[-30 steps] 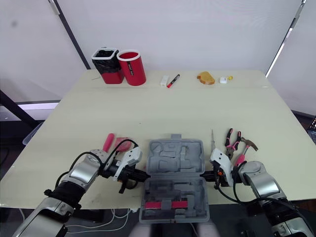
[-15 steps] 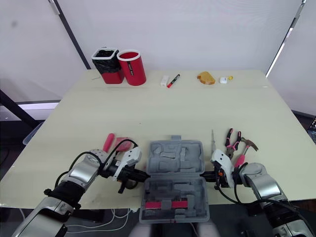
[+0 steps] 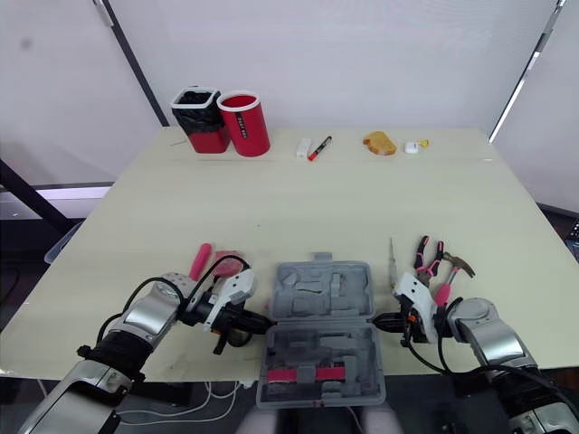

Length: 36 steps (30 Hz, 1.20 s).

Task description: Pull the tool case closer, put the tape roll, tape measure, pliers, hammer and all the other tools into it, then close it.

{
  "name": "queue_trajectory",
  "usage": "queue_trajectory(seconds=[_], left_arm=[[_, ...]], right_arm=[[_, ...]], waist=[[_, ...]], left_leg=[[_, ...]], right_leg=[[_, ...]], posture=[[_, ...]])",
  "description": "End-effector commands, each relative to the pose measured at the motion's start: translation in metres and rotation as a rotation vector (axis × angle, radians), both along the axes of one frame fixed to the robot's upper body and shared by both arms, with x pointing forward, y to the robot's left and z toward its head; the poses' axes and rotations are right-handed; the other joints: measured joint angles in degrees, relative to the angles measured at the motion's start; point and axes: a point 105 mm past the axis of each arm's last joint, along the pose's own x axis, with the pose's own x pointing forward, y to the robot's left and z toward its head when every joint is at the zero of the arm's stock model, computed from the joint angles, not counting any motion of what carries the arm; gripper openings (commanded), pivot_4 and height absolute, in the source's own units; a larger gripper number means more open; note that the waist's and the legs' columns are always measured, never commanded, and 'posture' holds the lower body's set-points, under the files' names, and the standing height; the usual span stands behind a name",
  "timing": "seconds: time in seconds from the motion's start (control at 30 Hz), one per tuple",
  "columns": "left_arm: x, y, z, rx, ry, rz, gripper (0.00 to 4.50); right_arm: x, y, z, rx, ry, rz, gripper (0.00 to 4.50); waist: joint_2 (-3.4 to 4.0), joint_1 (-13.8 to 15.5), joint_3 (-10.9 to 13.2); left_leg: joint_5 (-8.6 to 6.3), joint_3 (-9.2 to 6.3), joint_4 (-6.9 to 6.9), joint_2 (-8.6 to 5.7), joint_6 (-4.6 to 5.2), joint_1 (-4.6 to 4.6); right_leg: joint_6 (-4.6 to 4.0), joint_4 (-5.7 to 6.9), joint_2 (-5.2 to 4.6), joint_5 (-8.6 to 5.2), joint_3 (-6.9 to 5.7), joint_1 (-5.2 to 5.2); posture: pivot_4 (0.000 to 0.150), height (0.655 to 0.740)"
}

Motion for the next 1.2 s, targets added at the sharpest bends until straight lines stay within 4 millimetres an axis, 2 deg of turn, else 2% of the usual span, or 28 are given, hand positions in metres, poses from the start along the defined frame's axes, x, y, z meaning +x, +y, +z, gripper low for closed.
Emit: queue_trajectory(seconds=[0.03,1.2], left_arm=[[-0.005,0.012,-0.011,0.057,0.039,0.018,0.0],[-0.012,0.006,-0.015,0.053,0.052,-0.013,0.0]], right_arm=[[-0.003,-0.008,-0.005,-0.026,0.02,-0.023,0.07],[-0.017,0.003,-0.008,-0.006,0.065,0.029,0.07]], waist=[[0.0,0.0,0.0],[0.0,0.0,0.0]], left_leg=[[0.0,0.0,0.0,0.0,0.0,0.0],[0.0,0.0,0.0,0.0,0.0,-0.01]], right_leg=[[0.0,0.0,0.0,0.0,0.0,0.0],[0.0,-0.01,0.0,0.0,0.0,0.0]], posture=[[0.15,0.74],[0.15,0.74]])
